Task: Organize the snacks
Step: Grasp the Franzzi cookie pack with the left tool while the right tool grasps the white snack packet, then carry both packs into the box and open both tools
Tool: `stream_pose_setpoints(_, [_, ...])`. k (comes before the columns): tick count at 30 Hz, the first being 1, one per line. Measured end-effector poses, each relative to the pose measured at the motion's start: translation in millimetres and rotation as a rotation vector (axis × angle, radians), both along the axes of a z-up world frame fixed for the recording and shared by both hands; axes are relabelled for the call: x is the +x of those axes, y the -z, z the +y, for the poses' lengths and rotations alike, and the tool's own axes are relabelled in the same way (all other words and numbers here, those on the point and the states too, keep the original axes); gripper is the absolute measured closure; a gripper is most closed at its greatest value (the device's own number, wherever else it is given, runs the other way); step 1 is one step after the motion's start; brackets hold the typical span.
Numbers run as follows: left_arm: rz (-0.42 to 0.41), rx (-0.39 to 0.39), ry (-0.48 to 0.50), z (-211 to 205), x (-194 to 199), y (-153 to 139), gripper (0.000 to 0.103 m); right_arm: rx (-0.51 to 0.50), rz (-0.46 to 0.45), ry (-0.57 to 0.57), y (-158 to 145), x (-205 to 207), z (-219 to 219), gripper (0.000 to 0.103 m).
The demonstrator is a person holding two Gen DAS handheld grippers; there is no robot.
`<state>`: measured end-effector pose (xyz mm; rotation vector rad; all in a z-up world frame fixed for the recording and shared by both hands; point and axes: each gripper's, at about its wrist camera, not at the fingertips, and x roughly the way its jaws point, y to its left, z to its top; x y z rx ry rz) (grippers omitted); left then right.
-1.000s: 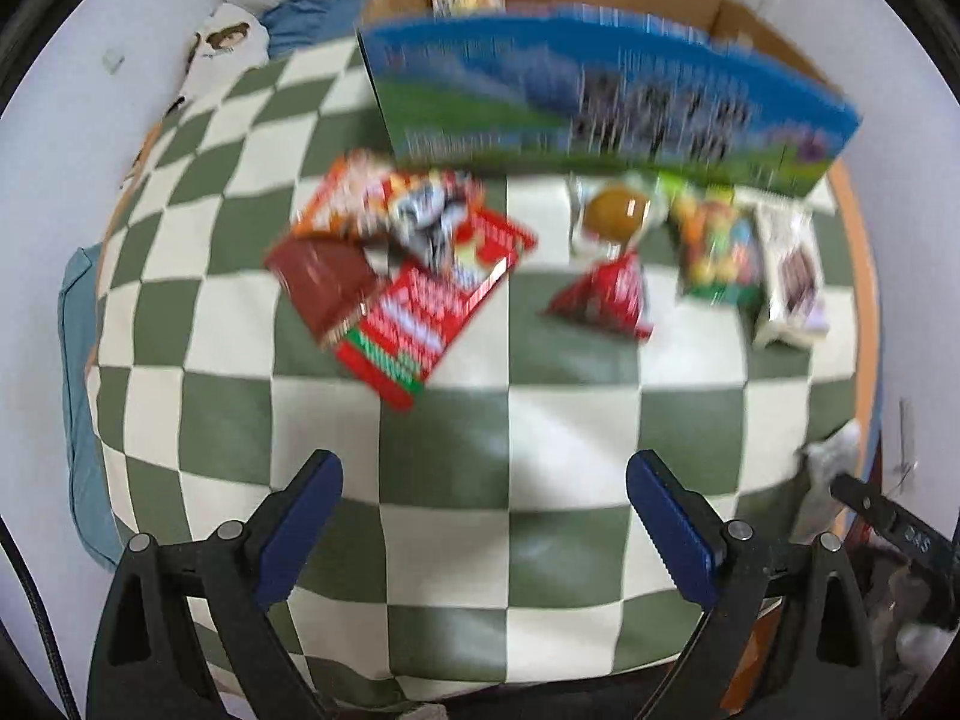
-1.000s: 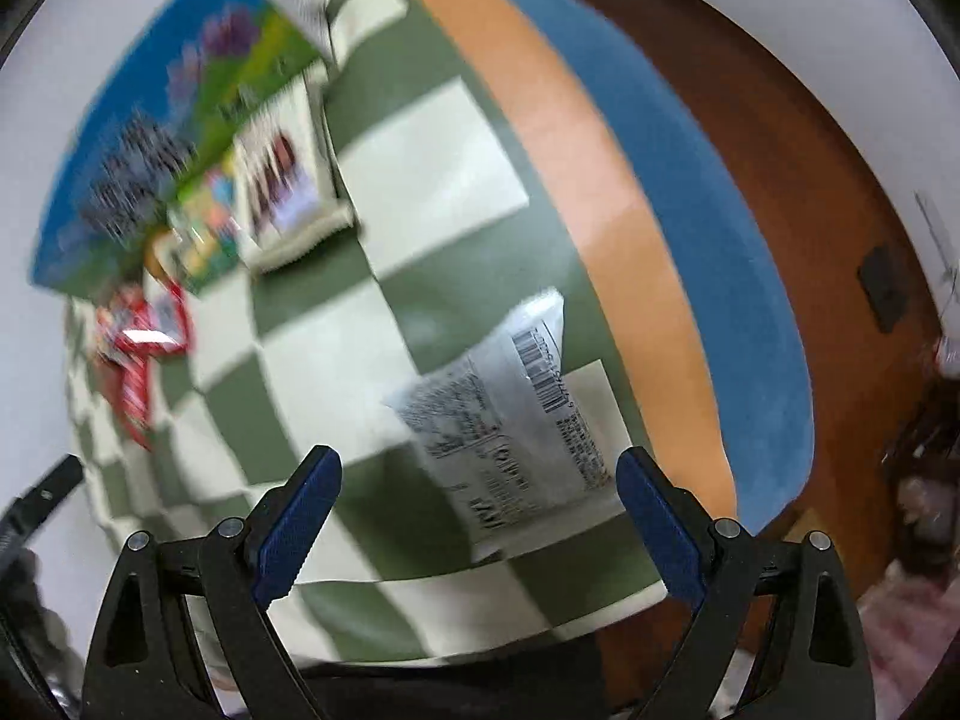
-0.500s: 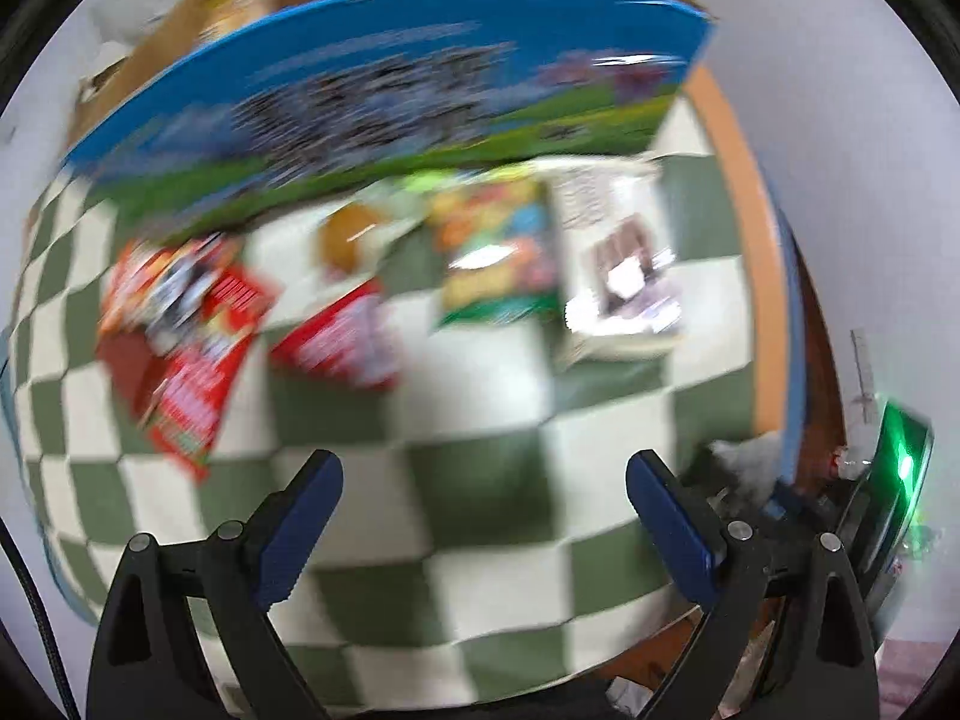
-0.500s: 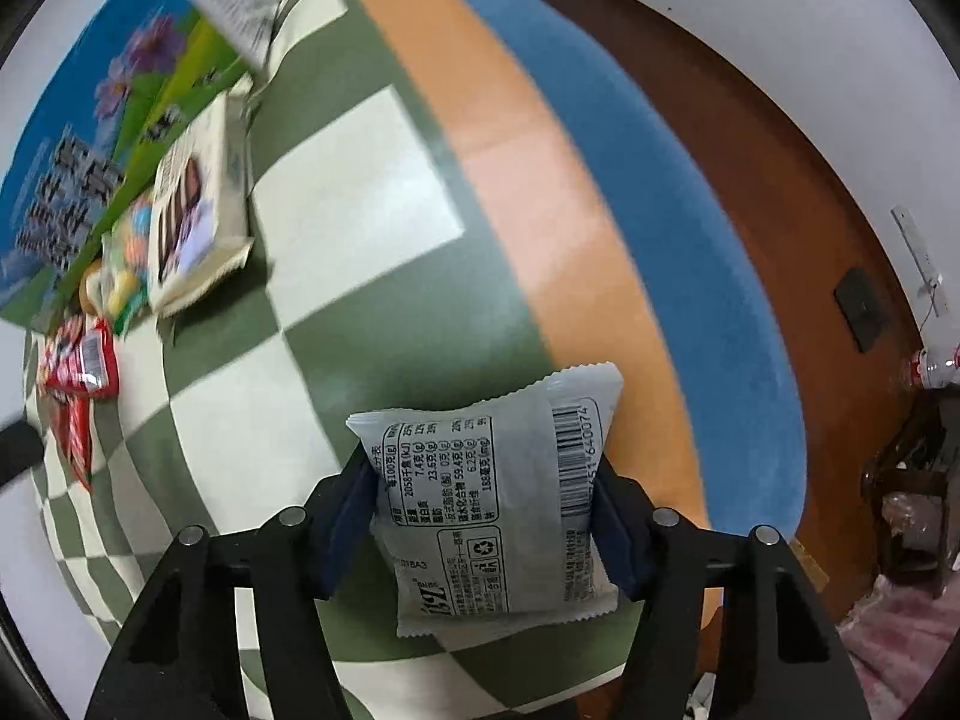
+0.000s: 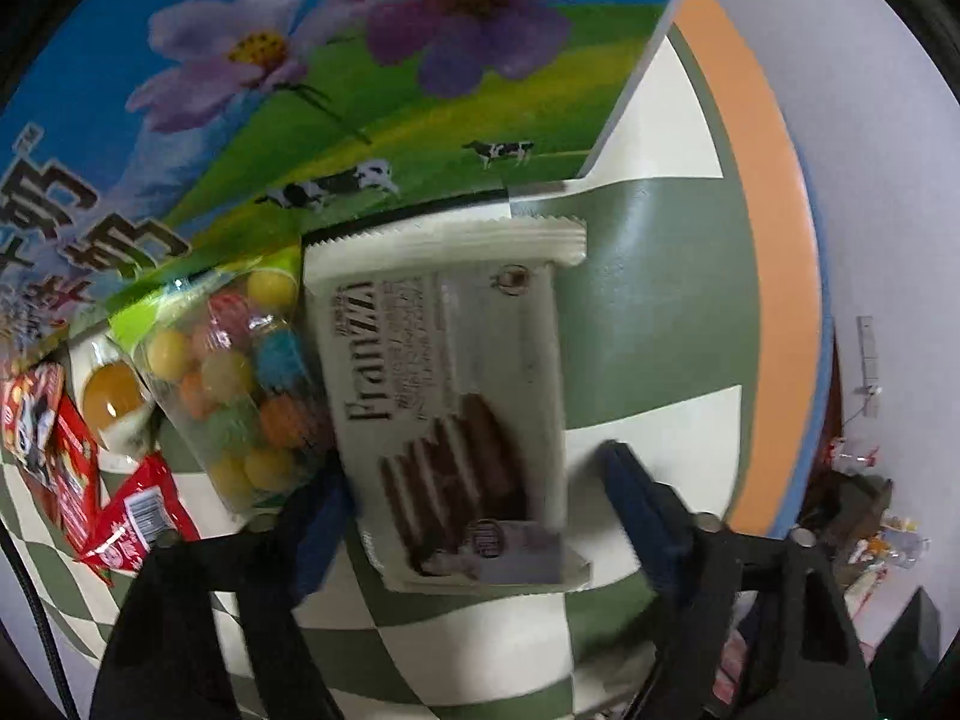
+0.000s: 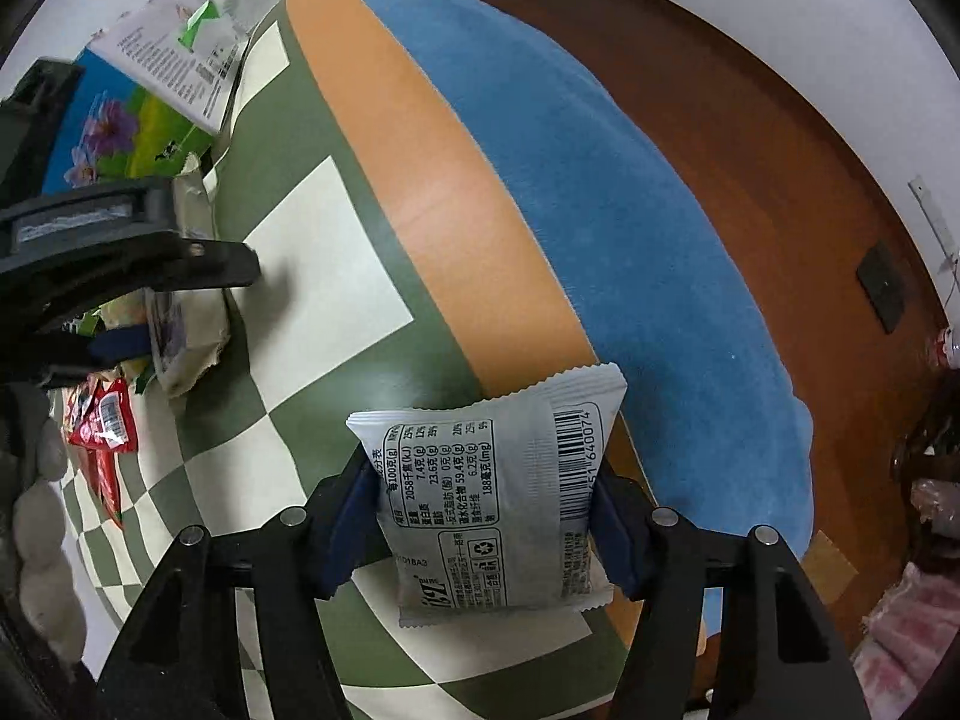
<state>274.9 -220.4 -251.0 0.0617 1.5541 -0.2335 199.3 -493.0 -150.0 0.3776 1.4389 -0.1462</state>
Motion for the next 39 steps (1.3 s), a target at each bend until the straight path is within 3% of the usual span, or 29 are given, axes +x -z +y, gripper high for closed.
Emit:
stream_pose_setpoints(1, [-0.013,0.006,0.010,-1,-2,-1,0.044,0.000,0.002,-0.007,0,3,2,0.037])
stream_pose_setpoints(6, [-0.049,0.007,0.047,12,-28,-9,0.044,-0.006,0.022,-0.061,-1,8,13,0.037])
stream_pose_setpoints(17, [0.047,0.018,0.005,76,-121,4,0.046,-0.020,0.062,-0.216,3,37,54,0.037])
stream_pose_setpoints(19, [0.076,0.003,-0.012,79,-121,13,0.045,-0.012,0.055,-0.237,2,44,60,0.036])
stream_pose_setpoints(23, [0.100,-0.020,-0.043,80,-105,22,0.040,0.049,0.077,-0.243,-1,51,59,0.018])
stream_pose_setpoints(28, [0.085,-0.014,-0.057,70,-95,24,0.038,0.050,0.076,-0.256,-15,47,55,0.017])
stream_pose_setpoints(32, [0.052,-0.006,-0.060,67,-84,12,0.040,0.055,0.101,-0.240,1,28,53,0.017])
stream_pose_setpoints(34, [0.022,0.009,-0.042,67,-91,3,0.046,0.055,0.086,-0.220,8,28,53,0.020])
stream_pose_setpoints(35, [0.015,0.010,-0.038,62,-89,-4,0.046,0.030,0.079,-0.213,11,29,54,0.033])
stream_pose_setpoints(36, [0.009,0.010,-0.037,62,-90,-8,0.046,0.002,0.074,-0.208,13,28,57,0.038])
stream_pose_setpoints(39, [0.000,0.002,-0.037,62,-89,-22,0.046,-0.013,0.051,-0.200,10,27,64,0.044])
